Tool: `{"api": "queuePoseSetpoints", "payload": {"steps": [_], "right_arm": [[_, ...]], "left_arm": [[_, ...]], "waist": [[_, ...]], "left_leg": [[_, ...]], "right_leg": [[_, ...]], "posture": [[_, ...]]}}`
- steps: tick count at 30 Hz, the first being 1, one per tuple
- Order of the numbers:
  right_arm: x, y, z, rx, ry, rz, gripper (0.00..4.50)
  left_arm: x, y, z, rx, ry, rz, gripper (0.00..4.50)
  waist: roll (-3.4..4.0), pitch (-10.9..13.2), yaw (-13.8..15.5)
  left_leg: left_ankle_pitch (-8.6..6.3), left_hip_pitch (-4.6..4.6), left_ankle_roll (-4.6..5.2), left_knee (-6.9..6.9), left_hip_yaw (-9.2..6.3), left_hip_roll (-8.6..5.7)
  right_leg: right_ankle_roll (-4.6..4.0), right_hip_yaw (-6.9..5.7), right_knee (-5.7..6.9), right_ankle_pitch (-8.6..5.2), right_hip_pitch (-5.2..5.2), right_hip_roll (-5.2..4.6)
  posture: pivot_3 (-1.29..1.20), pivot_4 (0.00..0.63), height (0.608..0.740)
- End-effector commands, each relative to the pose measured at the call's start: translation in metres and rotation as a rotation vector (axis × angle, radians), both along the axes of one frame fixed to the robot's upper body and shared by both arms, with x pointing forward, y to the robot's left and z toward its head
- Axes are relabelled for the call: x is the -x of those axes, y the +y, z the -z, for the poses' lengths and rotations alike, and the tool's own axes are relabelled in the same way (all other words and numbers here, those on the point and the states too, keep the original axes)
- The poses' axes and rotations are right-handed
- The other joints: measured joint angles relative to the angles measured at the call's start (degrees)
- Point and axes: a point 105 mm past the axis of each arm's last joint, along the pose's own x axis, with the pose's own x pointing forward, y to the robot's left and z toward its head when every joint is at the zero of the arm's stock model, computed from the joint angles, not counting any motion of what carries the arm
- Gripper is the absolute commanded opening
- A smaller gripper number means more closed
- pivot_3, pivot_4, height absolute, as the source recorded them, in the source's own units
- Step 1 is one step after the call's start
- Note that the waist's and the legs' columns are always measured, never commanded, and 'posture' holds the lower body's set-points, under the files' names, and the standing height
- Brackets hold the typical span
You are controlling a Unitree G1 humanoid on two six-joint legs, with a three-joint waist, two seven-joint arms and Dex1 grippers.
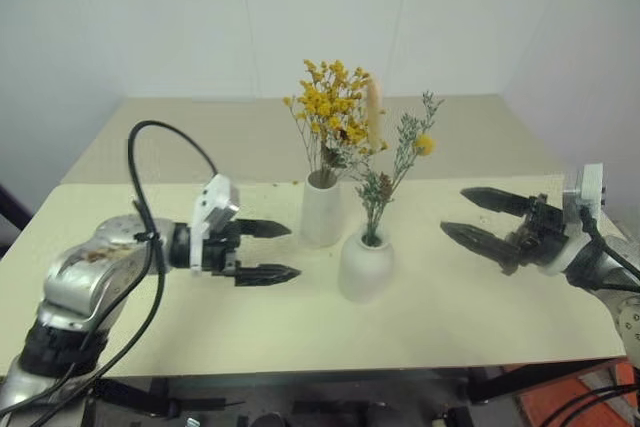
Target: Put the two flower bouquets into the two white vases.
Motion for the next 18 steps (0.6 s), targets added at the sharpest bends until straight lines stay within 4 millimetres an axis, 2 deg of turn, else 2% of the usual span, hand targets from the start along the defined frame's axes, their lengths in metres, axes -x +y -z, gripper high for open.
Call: {"api": "queuePoseSetpoints", "payload": {"steps": [1, 4, 7, 18], "right_arm": [[0.004, -0.006, -0.006, 0.057, -0.019, -0.007, 4.49], [0.003, -0.012, 0.003, 0.100, 0.020, 0.003, 4.49], [0.002, -0.014, 0.009, 0.130, 0.043, -0.007, 4.49], [0.001, -0.016, 0.009, 0.165, 0.043, 0.003, 4.49]], "left_arm": [[0.003, 0.024, -0.007, -0.030, -0.097, -0.065, 4.50], [0.010, 0.045, -0.004, -0.030, -0.089, -0.124, 4.50], [0.017, 0.054, -0.004, -0.022, -0.075, -0.146, 4.50], [0.017, 0.051, -0.006, -0.014, -0.082, -0.128, 4.50]], "waist": [[0.00, 0.0, 0.0], [0.00, 0.0, 0.2], [0.00, 0.0, 0.2], [0.00, 0.0, 0.4]], "left_leg": [[0.00, 0.01, 0.00, 0.00, 0.01, 0.00], [0.00, 0.03, 0.00, 0.00, 0.01, 0.02], [0.00, 0.01, 0.00, 0.00, 0.01, 0.02], [0.00, 0.01, 0.00, 0.00, 0.01, 0.02]], "right_leg": [[0.00, 0.00, 0.01, 0.00, 0.02, -0.01], [0.01, -0.01, -0.01, -0.01, 0.03, 0.00], [0.01, -0.02, -0.03, -0.01, 0.02, 0.00], [0.01, -0.05, -0.03, -0.01, 0.02, -0.01]], "posture": [[0.00, 0.150, 0.740], [0.00, 0.150, 0.740], [0.00, 0.150, 0.740], [0.00, 0.150, 0.740]]}}
